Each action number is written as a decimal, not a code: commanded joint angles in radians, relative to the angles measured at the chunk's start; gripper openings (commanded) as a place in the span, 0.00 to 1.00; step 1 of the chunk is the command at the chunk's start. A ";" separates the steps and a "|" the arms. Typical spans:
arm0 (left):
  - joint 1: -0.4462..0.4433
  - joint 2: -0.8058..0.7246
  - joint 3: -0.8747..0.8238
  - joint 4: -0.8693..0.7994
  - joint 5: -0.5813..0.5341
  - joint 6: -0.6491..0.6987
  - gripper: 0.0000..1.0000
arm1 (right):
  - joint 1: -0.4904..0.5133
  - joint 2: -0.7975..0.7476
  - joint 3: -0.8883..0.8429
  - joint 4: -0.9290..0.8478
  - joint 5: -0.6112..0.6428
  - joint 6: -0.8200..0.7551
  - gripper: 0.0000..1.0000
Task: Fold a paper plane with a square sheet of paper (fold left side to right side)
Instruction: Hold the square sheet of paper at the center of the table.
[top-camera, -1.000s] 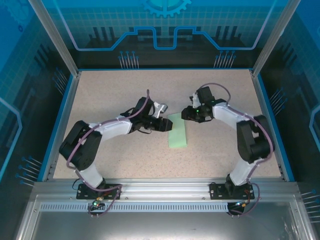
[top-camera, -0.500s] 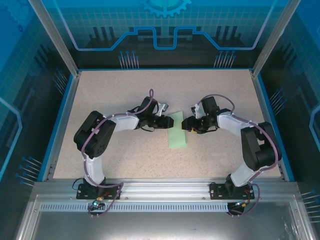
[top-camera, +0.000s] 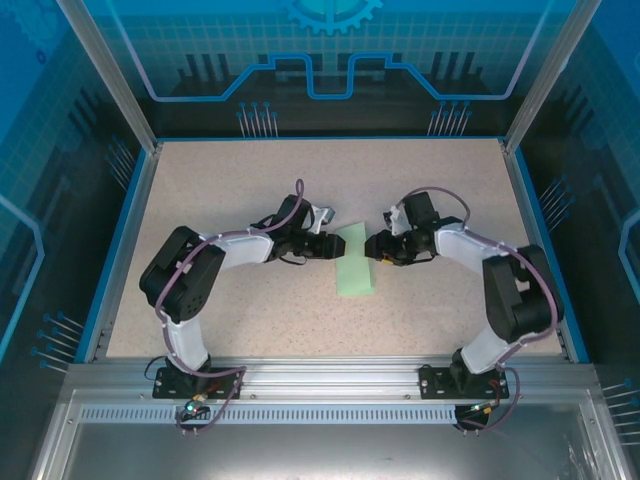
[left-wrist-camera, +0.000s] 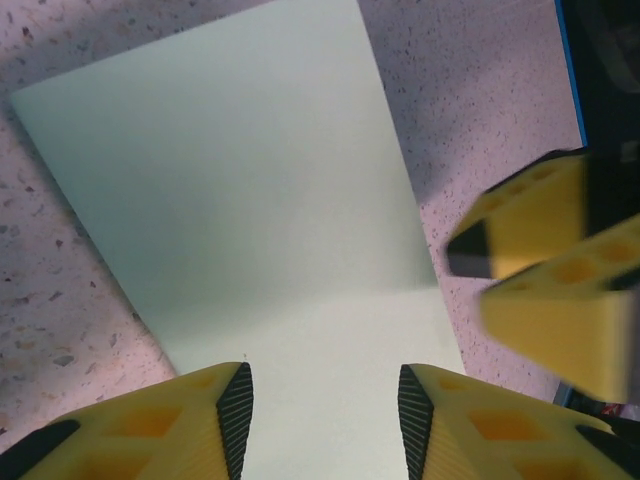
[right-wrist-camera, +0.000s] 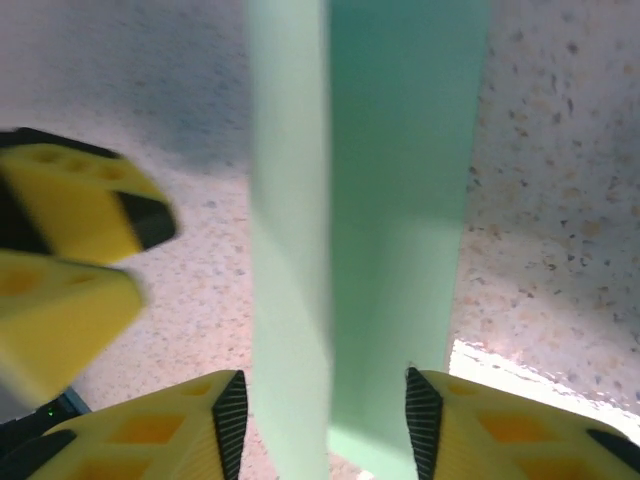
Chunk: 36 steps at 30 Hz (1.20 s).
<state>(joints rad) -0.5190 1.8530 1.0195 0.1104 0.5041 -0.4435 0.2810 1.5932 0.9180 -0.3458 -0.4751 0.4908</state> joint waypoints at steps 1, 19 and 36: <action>-0.007 0.021 0.031 0.004 0.046 -0.001 0.45 | 0.007 -0.061 0.002 -0.040 -0.036 -0.021 0.39; -0.022 0.039 0.059 -0.035 0.036 0.015 0.43 | 0.125 0.137 0.025 -0.087 0.012 -0.016 0.17; -0.052 0.047 0.038 -0.045 0.080 0.046 0.43 | 0.125 0.201 0.051 -0.152 0.120 -0.048 0.15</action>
<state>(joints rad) -0.5560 1.9144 1.0634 0.0853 0.5430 -0.4351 0.3996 1.7710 0.9455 -0.4496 -0.3885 0.4618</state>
